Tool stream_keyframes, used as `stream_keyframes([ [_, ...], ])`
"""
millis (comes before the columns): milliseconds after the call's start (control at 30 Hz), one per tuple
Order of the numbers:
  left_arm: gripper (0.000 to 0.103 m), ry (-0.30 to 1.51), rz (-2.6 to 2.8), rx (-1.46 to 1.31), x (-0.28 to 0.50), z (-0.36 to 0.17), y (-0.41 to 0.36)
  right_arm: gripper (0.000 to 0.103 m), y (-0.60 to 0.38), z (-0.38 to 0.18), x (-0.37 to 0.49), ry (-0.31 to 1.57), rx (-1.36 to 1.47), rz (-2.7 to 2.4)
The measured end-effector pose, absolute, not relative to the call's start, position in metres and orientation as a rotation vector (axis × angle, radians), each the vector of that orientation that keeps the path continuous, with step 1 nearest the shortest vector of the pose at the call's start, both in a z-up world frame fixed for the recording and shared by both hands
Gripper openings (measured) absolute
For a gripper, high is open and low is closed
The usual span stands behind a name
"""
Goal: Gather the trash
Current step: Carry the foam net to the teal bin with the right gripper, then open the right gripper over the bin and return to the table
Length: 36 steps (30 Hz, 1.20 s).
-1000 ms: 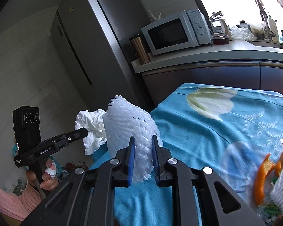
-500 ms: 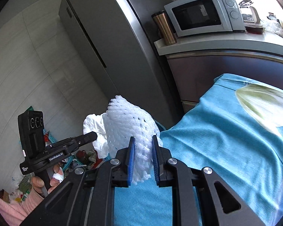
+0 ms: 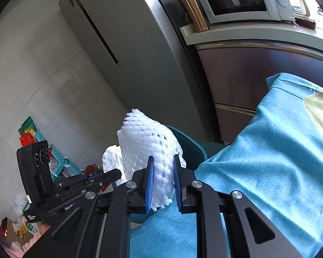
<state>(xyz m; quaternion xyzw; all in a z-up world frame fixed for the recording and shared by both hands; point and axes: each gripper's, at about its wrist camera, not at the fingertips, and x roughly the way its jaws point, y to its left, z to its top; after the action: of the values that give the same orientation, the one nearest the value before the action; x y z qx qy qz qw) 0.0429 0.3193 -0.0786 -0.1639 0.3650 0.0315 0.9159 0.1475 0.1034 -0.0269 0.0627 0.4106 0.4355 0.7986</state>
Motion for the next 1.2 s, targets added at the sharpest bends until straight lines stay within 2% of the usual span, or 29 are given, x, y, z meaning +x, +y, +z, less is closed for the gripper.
stream_keyframes([
  [333,0.006,0.797,0.089,-0.349,0.054,-0.098,0.323,0.016,0.133,-0.047,0.162,0.961,0.101,0.890],
  [567,0.006,0.827,0.092,-0.374,0.063,-0.113,0.327,0.024,0.151,-0.055,0.166,1.016,0.072,0.863],
  [600,0.007,0.832,0.094,-0.381,0.065,-0.115,0.328,0.027,0.154,-0.056,0.169,1.020,0.070,0.861],
  [667,0.019,0.837,0.109,-0.390,0.068,-0.120,0.329,0.028,0.157,-0.058,0.171,1.029,0.067,0.849],
  [700,0.022,0.838,0.114,-0.398,0.072,-0.121,0.331,0.029,0.157,-0.058,0.171,1.031,0.069,0.849],
  [767,0.022,0.843,0.118,-0.407,0.075,-0.126,0.331,0.035,0.157,-0.058,0.171,1.034,0.068,0.845],
  [933,0.023,0.850,0.123,-0.419,0.078,-0.131,0.328,0.041,0.157,-0.059,0.171,1.028,0.070,0.835],
  [1000,0.024,0.848,0.121,-0.419,0.078,-0.132,0.327,0.048,0.155,-0.059,0.171,1.023,0.069,0.833],
  [1200,0.029,0.827,0.114,-0.407,0.069,-0.126,0.322,0.050,0.145,-0.057,0.170,1.007,0.093,0.835],
])
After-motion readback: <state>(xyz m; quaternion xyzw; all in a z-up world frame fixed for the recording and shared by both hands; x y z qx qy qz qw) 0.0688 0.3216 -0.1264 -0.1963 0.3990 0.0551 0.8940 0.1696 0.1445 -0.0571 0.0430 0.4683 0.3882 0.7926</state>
